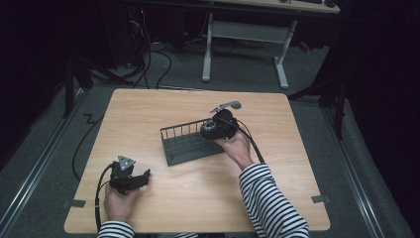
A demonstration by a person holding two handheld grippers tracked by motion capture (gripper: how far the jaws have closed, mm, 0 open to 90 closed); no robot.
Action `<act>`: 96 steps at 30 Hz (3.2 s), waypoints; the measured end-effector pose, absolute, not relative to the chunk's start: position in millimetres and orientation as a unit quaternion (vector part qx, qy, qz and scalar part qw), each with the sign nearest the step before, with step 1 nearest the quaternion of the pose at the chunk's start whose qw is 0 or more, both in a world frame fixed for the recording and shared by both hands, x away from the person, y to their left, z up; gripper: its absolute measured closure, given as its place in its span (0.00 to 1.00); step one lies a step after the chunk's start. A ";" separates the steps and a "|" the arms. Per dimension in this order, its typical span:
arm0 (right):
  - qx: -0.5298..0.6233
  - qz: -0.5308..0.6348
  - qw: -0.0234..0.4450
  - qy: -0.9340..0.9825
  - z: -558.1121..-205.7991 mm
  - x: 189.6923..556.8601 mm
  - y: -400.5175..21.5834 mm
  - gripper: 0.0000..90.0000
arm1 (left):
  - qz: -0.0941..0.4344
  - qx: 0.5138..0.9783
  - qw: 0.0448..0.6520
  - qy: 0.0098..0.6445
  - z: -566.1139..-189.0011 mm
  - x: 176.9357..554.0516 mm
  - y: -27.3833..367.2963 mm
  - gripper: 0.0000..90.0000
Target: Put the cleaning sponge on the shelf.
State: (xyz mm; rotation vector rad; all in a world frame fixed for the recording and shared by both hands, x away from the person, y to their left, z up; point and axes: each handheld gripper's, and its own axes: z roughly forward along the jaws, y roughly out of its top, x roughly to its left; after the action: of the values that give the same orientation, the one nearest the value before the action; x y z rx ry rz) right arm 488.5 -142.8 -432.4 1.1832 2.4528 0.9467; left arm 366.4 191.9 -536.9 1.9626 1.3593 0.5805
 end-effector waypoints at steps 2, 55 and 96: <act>0.412 0.316 0.117 0.847 -435.3 489.9 -141.5 0.34 | 0.222 0.753 0.335 0.520 -536.9 366.4 192.0 0.26; 0.445 0.408 0.164 0.780 -408.3 431.9 -258.1 0.31 | 0.222 0.754 0.336 0.519 -536.9 366.5 191.6 0.26; 0.485 0.421 0.194 0.742 -441.1 360.8 -330.7 0.33 | 0.223 0.754 0.335 0.519 -536.9 366.4 191.4 0.26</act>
State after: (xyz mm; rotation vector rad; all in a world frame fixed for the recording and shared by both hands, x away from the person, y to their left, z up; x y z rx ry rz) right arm 360.8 -330.7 -441.1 1.3602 2.0810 1.1795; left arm 366.4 191.4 -536.9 1.9661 1.3548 0.5808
